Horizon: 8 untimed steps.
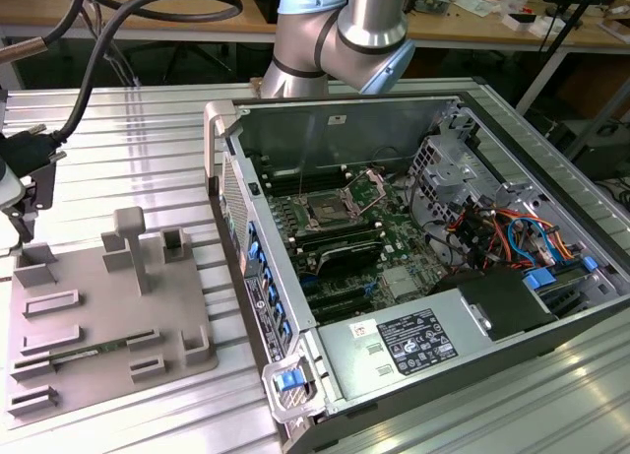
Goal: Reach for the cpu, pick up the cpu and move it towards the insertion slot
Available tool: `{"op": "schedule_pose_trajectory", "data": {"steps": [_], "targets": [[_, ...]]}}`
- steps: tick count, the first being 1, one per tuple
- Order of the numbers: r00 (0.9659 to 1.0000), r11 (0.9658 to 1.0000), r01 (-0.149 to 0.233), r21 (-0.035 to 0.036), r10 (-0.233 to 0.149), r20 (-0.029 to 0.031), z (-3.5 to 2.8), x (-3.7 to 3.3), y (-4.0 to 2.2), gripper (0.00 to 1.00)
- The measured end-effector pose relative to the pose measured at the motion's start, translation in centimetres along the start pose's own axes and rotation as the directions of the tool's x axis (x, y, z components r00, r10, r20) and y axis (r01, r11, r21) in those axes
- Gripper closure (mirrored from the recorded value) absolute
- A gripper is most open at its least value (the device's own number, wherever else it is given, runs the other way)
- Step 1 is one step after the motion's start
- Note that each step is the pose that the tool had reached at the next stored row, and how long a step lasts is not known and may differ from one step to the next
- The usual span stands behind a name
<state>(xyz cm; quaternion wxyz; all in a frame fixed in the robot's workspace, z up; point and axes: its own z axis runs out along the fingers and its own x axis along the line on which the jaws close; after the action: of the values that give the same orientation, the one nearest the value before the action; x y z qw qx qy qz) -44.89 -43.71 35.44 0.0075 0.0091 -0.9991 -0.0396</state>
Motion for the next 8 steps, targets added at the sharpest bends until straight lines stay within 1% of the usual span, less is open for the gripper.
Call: {"op": "schedule_pose_trajectory", "data": {"steps": [8], "targets": [[1.0, 1.0, 0.0, 0.0, 0.0, 0.0, -0.48, 0.01, 0.04, 0.45]]}}
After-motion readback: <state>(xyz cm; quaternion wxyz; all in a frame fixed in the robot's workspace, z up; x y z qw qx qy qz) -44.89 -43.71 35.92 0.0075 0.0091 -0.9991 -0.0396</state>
